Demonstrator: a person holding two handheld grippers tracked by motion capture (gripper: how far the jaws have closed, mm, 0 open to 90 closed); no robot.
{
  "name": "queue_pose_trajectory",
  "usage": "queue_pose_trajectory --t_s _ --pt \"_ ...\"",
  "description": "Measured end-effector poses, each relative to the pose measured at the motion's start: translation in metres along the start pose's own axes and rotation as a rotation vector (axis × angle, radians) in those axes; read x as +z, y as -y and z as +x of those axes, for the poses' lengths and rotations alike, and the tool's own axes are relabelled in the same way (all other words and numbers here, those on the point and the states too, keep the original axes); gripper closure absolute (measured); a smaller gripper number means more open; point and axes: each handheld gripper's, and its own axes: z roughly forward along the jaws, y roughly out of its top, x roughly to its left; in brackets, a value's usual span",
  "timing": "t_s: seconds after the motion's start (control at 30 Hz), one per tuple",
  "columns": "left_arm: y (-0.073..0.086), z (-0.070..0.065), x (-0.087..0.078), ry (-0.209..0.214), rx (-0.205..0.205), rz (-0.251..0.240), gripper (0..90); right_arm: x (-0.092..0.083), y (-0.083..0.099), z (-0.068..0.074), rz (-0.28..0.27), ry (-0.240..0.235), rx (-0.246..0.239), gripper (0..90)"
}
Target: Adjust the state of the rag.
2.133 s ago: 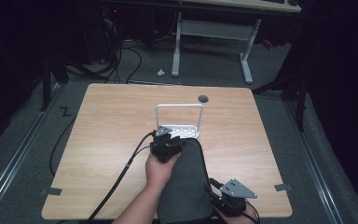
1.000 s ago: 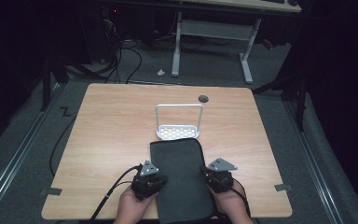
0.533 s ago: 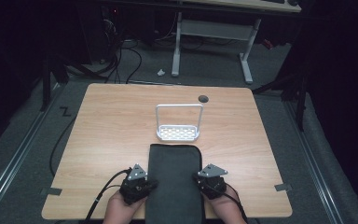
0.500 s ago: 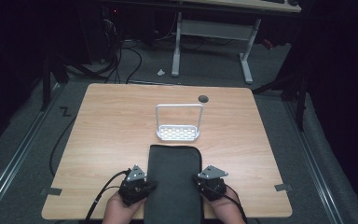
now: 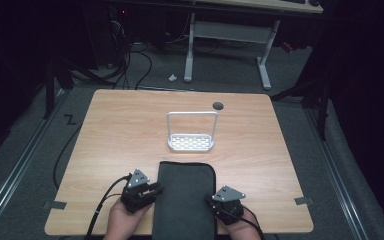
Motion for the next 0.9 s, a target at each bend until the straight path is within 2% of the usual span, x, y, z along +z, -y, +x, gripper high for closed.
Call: queue_pose_trajectory --t_s 0.1,0.2,0.27,0.37,0.47,0.5,0.63,0.73,0.8,0.9 --pt "-0.011 0.013 0.012 -0.028 -0.053 -0.012 61.2 0.0 0.0 -0.001 -0.006 -0.009 -0.003 86.7" --pt "-0.022 0.022 0.025 -0.05 -0.086 -0.027 51.1 0.0 0.0 -0.002 -0.006 -0.012 0.001 86.4" --pt "-0.026 0.029 0.036 -0.038 -0.131 -0.032 47.6 0.0 0.0 -0.002 -0.006 -0.017 0.0 86.4" --pt "-0.028 0.031 0.046 -0.059 -0.147 -0.008 44.9 0.0 0.001 -0.003 -0.005 -0.018 -0.002 86.3" --pt "-0.028 0.026 0.051 -0.109 -0.116 0.031 54.2 0.0 0.001 -0.003 -0.005 -0.02 -0.001 85.7" --pt "-0.027 0.025 0.051 -0.12 -0.111 0.028 57.3 0.0 0.001 -0.003 -0.004 -0.021 -0.001 85.2" --pt "-0.023 0.027 0.051 -0.104 -0.124 0.013 76.6 0.0 0.001 -0.003 -0.011 -0.028 0.007 81.6" --pt "-0.022 0.029 0.051 -0.089 -0.129 0.005 80.4 -0.001 -0.002 -0.004 -0.04 -0.031 0.038 74.8" --pt "-0.021 0.03 0.05 -0.077 -0.149 -0.001 80.5 -0.002 -0.007 -0.006 -0.077 0.005 0.046 70.3" --pt "-0.02 0.03 0.05 -0.074 -0.158 -0.007 80.3 0.007 -0.021 -0.015 -0.093 0.065 0.087 61.3"
